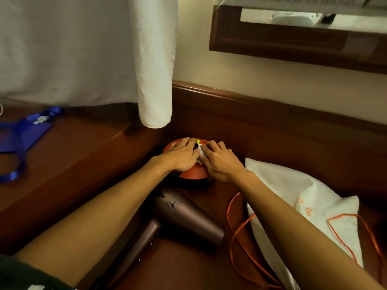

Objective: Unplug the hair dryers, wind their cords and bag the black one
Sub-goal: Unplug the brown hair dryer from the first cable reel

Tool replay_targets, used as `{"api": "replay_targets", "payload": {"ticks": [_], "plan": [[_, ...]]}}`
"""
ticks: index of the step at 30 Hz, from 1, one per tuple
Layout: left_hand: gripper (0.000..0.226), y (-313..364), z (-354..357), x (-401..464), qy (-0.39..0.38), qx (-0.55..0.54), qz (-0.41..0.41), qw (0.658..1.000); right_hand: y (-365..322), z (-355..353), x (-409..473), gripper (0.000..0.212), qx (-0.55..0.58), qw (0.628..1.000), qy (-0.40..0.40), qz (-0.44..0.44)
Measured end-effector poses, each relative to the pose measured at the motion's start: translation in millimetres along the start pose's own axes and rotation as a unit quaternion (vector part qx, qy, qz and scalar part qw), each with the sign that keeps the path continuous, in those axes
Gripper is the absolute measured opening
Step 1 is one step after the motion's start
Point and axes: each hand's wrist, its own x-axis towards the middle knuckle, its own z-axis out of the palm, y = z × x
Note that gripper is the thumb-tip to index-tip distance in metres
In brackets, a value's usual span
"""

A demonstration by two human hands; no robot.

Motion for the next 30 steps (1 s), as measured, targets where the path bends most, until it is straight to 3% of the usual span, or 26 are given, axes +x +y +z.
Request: {"api": "replay_targets", "payload": {"ticks": [6,12,13,17,22,30], "plan": [[0.061,-14,-19,-15,0.05,-0.155,0.004,0.987,-3,-15,8,0.044,0.059,0.997,-0.031,0.029],[0.046,-42,-22,-16,0.025,-0.125,-0.017,0.992,-23,-39,17,0.047,0.284,0.958,-0.029,0.036],[0.047,-43,-20,-17,0.015,-0.127,-0.009,0.992,-28,-39,20,0.044,0.278,0.959,-0.037,0.038],[0.056,-48,-10,-15,0.009,-0.118,0.012,0.993,-48,-28,32,0.073,0.14,0.985,-0.025,0.095],[0.055,-55,-2,-12,0.017,-0.146,0.013,0.989,-65,-23,34,0.064,0.104,0.986,0.032,0.128],[0.056,-57,0,-14,0.02,-0.151,0.019,0.988,-67,-32,37,0.05,0.106,0.986,0.012,0.125]]}}
